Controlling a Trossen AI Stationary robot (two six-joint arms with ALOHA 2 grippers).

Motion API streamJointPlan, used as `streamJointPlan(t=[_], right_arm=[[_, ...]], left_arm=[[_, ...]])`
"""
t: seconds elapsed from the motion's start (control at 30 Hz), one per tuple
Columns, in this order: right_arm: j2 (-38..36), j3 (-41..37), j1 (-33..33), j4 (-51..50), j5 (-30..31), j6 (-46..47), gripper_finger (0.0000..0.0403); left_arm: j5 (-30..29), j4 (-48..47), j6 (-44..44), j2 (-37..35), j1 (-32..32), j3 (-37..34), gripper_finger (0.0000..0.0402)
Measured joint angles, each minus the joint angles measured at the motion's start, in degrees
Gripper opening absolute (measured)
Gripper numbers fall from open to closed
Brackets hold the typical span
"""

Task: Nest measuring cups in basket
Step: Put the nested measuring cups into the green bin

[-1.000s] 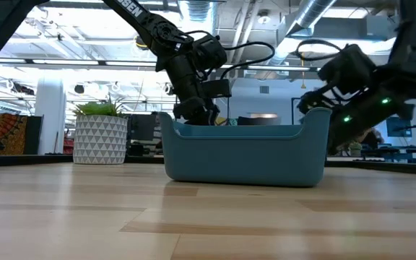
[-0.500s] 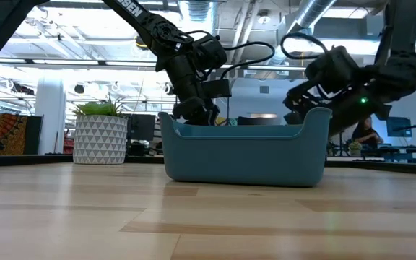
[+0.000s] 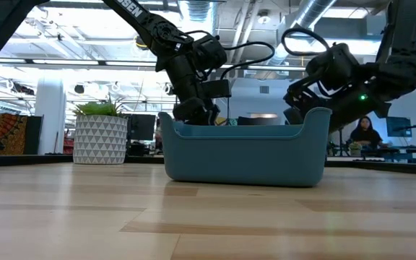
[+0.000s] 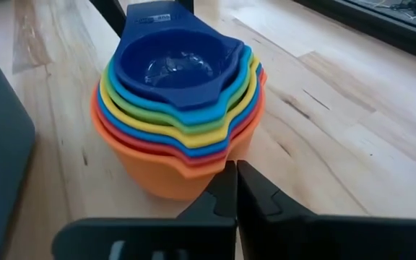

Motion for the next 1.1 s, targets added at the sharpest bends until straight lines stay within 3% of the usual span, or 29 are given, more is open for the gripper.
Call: streamJointPlan(t=[0.43, 0.8, 1.1], right_arm=[[0.0, -0.1, 0.0, 1.4, 0.3, 0.2, 0.0015], [0.0, 0.0, 0.0, 2.3, 0.5, -0.3, 0.0016], [-7.6, 0.4, 0.0, -0.2, -0.1, -0.5, 0.0011]], left_arm=[[-3.1, 0.1, 1.3, 0.0, -0.7, 0.2, 0.0158], [-3.8, -4.0, 1.5, 0.0, -0.7, 5.0, 0.0158], [-4.3, -5.5, 0.7, -0.1, -0.8, 7.0, 0.0157]])
